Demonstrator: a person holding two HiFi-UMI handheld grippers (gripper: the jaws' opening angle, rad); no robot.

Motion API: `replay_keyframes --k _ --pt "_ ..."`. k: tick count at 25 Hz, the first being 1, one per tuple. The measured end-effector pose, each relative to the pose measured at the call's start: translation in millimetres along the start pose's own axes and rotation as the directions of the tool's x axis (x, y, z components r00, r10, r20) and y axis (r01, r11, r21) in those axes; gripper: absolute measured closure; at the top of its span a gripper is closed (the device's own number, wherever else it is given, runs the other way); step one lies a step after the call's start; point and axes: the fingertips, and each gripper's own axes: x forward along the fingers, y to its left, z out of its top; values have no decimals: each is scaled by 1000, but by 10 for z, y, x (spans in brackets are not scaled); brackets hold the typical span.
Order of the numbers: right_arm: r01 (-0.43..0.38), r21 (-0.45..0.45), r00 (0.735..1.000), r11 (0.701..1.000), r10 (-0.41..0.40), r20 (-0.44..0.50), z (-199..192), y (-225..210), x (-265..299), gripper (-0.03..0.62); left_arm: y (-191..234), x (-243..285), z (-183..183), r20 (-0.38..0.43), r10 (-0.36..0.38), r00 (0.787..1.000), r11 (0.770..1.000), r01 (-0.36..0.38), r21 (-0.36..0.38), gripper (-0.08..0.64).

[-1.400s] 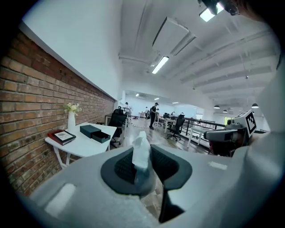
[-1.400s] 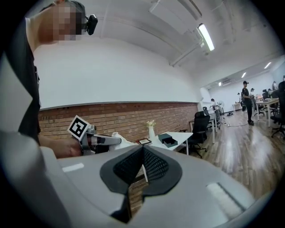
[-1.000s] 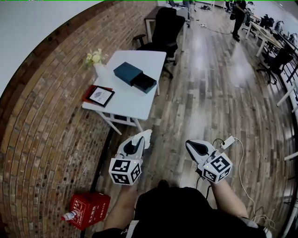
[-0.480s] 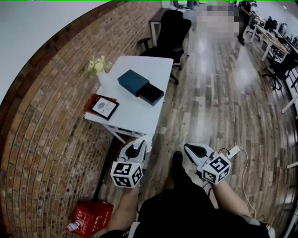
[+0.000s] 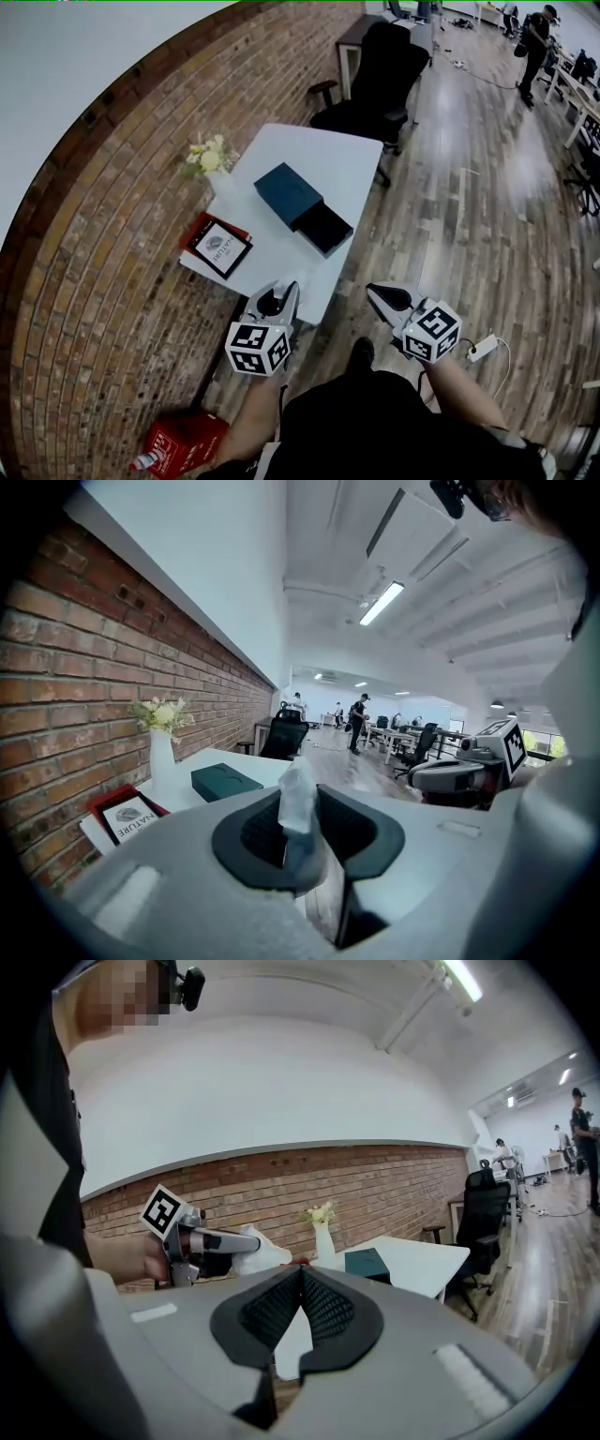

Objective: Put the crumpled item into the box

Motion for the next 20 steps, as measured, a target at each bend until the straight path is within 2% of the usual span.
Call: replay_keyframes --k 7,15,20 --pt "-14 -7 1000 1000 14 16 311 -816 352 594 162 701 397 15 24 1000 1000 -25 18 480" --pt "-7 31 1000 999 8 -10 293 -1100 673 594 446 1063 507 11 21 1000 1000 -21 8 480" --pt "-6 19 1000 1000 6 -14 405 -1114 901 594 649 1169 568 13 8 1000 1000 -8 -1 480"
